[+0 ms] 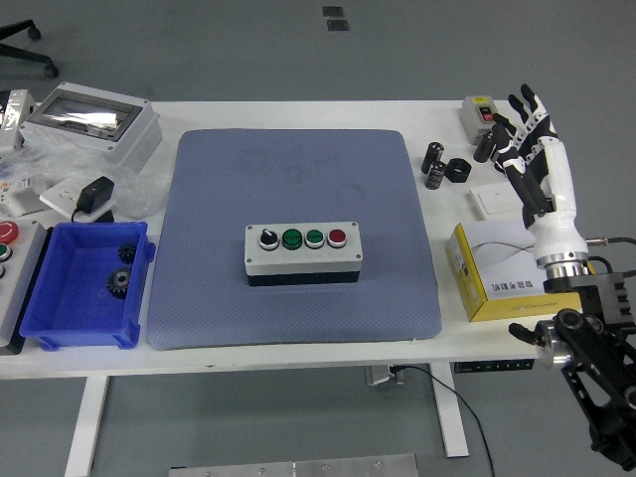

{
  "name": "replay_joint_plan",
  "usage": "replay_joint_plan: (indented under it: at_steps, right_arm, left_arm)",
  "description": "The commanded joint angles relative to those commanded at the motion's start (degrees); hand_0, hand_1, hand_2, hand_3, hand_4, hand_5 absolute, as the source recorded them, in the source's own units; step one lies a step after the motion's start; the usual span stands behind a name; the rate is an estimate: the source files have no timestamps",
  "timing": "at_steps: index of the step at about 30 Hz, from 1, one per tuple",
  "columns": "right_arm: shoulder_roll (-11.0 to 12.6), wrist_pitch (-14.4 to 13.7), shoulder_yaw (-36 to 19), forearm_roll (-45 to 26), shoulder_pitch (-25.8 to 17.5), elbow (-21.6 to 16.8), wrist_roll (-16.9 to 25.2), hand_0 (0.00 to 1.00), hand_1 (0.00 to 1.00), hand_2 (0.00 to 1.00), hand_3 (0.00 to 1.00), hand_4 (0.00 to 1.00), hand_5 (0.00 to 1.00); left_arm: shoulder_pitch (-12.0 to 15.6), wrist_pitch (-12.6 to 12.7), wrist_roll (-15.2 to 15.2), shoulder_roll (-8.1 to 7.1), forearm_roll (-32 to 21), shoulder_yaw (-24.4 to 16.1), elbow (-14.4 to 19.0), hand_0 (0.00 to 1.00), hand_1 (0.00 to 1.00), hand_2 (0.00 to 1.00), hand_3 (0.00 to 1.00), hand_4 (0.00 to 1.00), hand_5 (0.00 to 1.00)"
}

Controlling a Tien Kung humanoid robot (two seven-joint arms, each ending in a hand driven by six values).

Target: Pick up the button,place it on the desk,press the button,press the button

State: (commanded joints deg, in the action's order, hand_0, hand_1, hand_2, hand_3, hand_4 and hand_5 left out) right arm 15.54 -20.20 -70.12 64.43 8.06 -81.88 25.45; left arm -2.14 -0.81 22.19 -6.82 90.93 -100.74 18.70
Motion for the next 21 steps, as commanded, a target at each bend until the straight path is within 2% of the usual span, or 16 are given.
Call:
replay_joint_plan:
  at_steps: [4,8,14,21]
  right_arm:
    - [-0.09,0.14,-0.42,-1.06,-0.27,0.35,0.05,0.883,0.882,0.955,0.998,0.87,0.686]
    - [-0.26,0.86,-1.03,-3.24,-0.37,1.02,0.5,0.883,0.88,0.95,0.996,0.864,0.682]
    - [-0.76,3.32,-2.33,-8.65,-0.75,2.67,1.29,0.879,0.871,0.94,0.985,0.853,0.671]
    - [-1.65,4.4,-3.31,-9.72,-1.04,2.92,1.37,0.872,0.851,0.913,0.969,0.85,0.667]
  left_arm:
    - [0.08,0.5,-1.59,0.29,0.62,-0.21,-0.84,0.606,0.501,0.479,0.617,0.196,0.002]
    - [-0.13,0.87,-1.96,0.44,1.94,-0.84,-1.17,0.616,0.511,0.482,0.62,0.211,0.002]
    - [-0.41,1.13,-2.18,0.21,2.48,-1.07,-1.42,0.626,0.506,0.489,0.63,0.225,0.002]
    - [-0.14,1.45,-1.7,0.01,1.5,-0.33,-1.54,0.634,0.508,0.492,0.63,0.24,0.002]
